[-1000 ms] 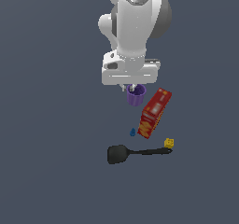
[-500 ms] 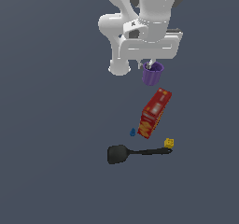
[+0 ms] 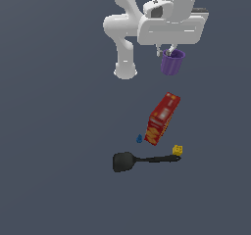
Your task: Pick up a designated object from a clutter of objects.
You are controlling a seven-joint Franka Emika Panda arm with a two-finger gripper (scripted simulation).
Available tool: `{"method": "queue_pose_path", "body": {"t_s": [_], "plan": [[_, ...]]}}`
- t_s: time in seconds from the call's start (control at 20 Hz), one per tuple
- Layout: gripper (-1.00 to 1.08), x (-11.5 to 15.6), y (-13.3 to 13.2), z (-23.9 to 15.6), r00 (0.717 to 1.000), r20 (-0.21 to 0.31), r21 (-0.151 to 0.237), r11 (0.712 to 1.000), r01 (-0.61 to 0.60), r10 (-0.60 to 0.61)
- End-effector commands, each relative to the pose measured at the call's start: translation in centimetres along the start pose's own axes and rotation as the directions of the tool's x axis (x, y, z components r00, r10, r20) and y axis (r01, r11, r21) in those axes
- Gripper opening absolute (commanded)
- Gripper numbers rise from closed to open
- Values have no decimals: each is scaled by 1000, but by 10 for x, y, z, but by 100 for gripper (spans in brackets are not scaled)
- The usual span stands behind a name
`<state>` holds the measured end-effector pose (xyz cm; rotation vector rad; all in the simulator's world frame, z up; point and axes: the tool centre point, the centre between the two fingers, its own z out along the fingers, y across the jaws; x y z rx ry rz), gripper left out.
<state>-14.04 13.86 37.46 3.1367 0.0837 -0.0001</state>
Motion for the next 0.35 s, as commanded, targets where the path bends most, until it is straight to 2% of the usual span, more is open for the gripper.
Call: {"method": "queue_pose_path", "body": {"t_s": [0.0, 0.3], "plan": [[-100, -3, -5, -6, 1000, 0, 1, 1000, -1, 1], [-100, -3, -6, -7, 1000, 0, 2, 1000, -1, 1]]}}
